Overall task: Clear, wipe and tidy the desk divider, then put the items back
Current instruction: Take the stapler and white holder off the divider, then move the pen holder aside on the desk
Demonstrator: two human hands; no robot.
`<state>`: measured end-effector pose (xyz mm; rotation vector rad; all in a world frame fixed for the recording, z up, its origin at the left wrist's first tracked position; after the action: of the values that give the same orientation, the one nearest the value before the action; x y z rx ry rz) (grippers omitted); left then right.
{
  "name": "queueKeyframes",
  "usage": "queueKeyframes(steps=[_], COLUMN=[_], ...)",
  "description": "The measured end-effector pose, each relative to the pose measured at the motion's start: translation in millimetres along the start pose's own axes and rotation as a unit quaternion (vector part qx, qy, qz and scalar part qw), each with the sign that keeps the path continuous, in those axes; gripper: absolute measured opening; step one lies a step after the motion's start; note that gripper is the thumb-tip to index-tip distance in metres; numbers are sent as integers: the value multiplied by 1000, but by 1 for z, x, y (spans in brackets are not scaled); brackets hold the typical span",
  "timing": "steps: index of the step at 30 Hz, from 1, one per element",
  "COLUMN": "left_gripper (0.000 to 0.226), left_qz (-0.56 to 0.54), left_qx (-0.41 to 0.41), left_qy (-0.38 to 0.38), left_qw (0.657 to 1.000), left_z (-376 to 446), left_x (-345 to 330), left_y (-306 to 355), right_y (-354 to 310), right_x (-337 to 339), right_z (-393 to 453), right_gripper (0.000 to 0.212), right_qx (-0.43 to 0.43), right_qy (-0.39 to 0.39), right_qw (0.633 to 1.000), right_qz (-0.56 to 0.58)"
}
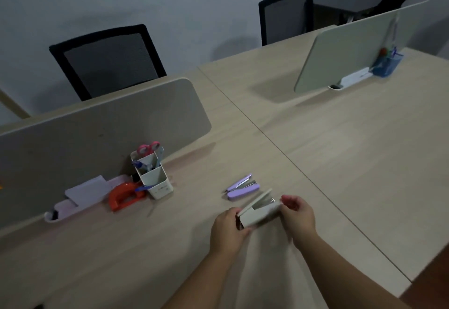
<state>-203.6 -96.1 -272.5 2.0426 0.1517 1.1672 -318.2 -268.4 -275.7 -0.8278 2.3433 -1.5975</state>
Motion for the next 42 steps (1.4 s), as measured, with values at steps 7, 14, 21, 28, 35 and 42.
queueKeyframes(steps=[7,14,21,28,35,42], left_gripper=[51,23,26,71,47,72], left_qz=[-192,-284,-297,-444,-487,-471], left_qx=[22,62,110,182,104,12], left_qy=[109,392,373,219,182,87], left_qw=[975,873,872,849,848,878], left_z=[-4,-9,27,66,61,63], left_x=[46,182,235,207,194,135], left_y=[-21,-74,-117,-150,-105,6], right_y=[-55,-95,-97,-104,-114,-146], right_x=[-22,-178,-296,-331,-304,-184], right_z=[-10,-25,-50,-58,-55,-25], right_gripper=[24,37,56,36,34,30], right_qx=[141,129,65,51,73,108], right_qy=[41,-213,-363,-396,-383,-275], right_qw=[967,953,908,910,918,955], right_qz=[-208,-175,-197,-111,-69,-24])
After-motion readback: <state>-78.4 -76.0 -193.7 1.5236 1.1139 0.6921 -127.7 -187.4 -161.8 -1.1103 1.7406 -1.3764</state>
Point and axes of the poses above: each hand's wrist, its own z-axis towards the middle knuckle, its own x-axis out of the back of the hand, y = z × x, the point moved 6 cm from there along z, towards the middle knuckle, and after that the axes turned 4 degrees about -y, right-handed, at the moved point
